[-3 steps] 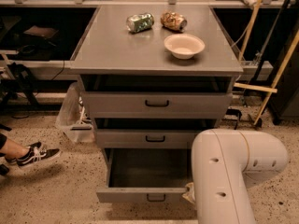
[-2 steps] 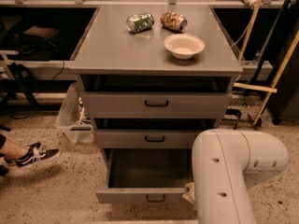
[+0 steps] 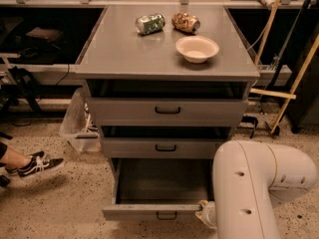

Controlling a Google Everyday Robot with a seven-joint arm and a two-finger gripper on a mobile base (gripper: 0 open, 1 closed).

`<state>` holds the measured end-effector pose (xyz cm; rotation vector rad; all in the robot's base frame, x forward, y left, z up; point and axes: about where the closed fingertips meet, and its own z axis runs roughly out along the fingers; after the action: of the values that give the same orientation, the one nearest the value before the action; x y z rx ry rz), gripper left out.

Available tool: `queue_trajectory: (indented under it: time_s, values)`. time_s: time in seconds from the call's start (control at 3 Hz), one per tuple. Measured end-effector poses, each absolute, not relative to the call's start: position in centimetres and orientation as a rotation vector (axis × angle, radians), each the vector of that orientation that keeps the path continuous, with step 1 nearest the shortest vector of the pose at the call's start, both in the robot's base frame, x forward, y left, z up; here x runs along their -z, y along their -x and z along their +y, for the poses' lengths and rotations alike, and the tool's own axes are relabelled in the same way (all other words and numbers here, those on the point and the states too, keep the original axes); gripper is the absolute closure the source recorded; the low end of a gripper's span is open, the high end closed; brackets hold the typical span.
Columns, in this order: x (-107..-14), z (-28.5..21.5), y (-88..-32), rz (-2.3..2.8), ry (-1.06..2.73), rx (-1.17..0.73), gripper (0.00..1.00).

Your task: Open bottom drawer

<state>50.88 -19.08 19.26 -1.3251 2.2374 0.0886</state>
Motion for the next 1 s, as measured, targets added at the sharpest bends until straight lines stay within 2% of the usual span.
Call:
queue_trajectory:
  time_s: [1.0]
  values:
    - [-19.4,-20.2,-47.5,2.224,1.282,-0.116,1.00]
